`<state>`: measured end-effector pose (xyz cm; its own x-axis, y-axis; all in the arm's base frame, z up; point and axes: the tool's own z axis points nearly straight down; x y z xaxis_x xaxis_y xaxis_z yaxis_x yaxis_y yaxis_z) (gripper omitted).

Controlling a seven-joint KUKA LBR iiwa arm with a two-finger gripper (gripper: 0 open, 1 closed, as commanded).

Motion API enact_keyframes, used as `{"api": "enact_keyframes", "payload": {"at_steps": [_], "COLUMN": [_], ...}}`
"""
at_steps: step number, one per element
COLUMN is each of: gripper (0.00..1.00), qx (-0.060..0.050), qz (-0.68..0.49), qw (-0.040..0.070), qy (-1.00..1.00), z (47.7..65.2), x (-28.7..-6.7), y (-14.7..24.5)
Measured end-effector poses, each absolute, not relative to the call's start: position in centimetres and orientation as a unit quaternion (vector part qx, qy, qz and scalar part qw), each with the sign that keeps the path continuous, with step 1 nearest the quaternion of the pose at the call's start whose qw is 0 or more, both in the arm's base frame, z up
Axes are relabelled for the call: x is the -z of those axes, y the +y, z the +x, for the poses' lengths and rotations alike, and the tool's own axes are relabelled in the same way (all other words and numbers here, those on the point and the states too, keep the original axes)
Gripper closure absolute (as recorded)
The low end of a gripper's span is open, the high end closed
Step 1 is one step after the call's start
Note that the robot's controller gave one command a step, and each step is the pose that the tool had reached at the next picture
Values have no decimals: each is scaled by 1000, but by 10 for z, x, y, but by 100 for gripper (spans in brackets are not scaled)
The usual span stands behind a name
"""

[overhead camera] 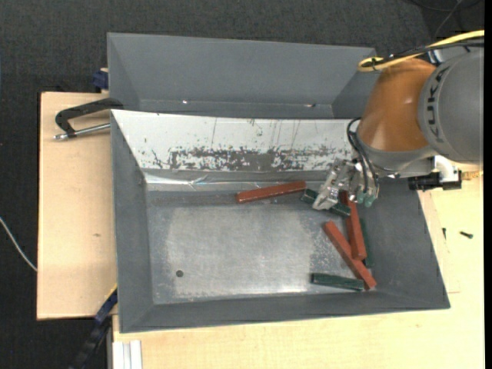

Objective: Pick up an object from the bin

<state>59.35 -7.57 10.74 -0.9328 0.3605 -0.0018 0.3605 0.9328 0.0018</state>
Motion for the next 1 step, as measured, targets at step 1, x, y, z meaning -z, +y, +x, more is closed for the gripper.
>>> {"api": "enact_keyframes", "payload": {"at_steps": [1], "gripper": [100], "qx": [-1], "qz": [183], "qw": [0], "qy": [983], "z": [593], "x": [-123], "y": [-76]}}
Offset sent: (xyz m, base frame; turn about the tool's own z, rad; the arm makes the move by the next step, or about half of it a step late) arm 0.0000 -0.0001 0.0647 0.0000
